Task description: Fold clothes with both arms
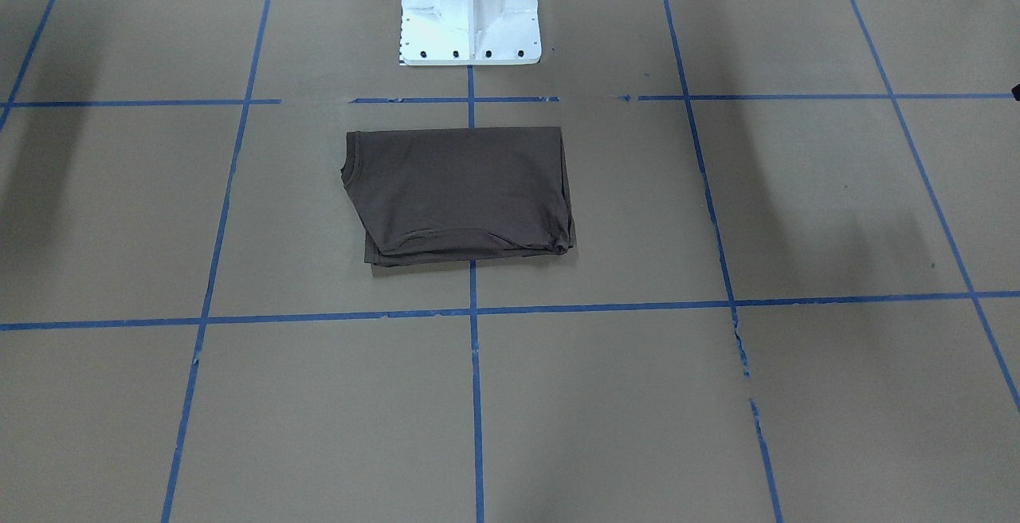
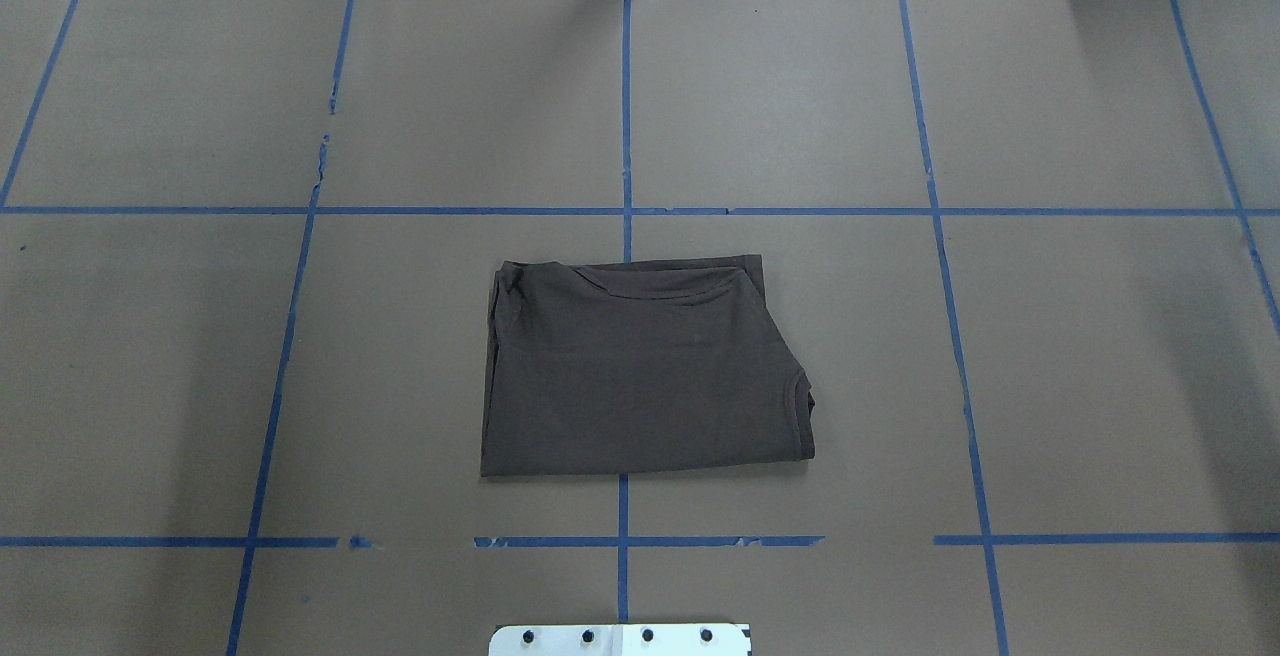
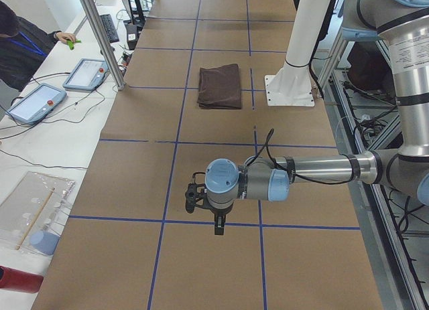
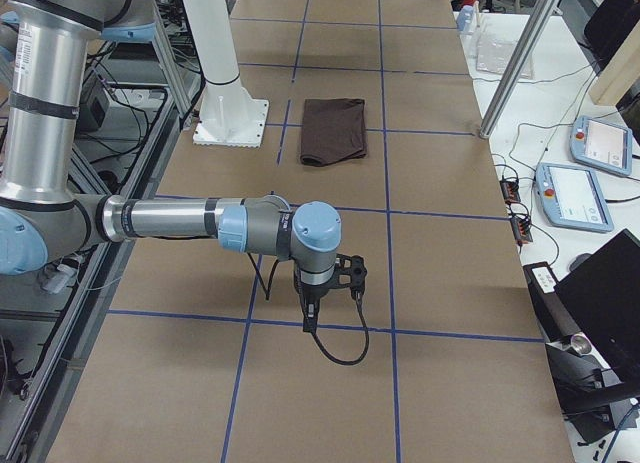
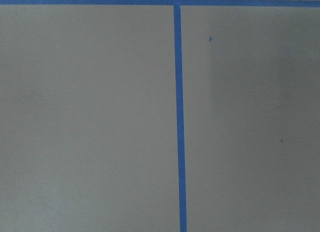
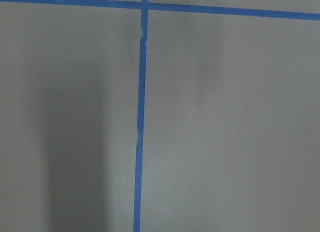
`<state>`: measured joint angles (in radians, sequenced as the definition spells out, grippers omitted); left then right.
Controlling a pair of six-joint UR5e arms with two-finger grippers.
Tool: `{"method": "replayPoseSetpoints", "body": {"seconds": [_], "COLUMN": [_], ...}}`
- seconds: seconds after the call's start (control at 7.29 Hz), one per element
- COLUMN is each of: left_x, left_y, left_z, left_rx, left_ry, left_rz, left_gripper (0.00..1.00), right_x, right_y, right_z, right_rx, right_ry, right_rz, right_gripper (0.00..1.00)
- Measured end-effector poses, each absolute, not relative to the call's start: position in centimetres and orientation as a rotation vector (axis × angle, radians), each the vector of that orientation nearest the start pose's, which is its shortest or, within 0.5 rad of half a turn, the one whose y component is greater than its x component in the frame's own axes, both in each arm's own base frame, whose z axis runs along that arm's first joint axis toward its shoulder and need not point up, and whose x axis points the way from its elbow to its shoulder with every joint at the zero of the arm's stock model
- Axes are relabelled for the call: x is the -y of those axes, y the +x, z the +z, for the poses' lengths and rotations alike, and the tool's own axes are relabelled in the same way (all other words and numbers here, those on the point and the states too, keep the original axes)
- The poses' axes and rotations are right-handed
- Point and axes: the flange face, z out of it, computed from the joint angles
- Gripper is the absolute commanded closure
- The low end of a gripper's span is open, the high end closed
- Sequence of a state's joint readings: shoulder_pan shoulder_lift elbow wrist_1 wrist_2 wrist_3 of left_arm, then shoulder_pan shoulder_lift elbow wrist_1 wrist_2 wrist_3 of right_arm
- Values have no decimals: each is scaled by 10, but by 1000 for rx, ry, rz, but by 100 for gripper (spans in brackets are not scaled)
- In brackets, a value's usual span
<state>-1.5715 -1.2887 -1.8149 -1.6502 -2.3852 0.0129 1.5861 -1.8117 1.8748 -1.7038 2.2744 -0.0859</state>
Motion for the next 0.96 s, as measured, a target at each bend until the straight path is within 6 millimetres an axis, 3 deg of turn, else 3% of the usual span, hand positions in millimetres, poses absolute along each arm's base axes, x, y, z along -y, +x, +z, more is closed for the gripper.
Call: {"method": "replayPoseSetpoints", "body": {"seconds": [0.27, 0.96], "left_x": [379, 383], "left_y": [-68, -70], "left_z": [624, 645], "left_rx": [-777, -773], "left_ry": [81, 57], "left_rz": [28, 8], "left_gripper": [0, 0], "right_x": [384, 386], "right_y": [75, 74], "right_z": [633, 631], "right_rx": [707, 708], "right_ry": [-29, -23], "right_rz": [-45, -48], "right_gripper": [0, 0]}}
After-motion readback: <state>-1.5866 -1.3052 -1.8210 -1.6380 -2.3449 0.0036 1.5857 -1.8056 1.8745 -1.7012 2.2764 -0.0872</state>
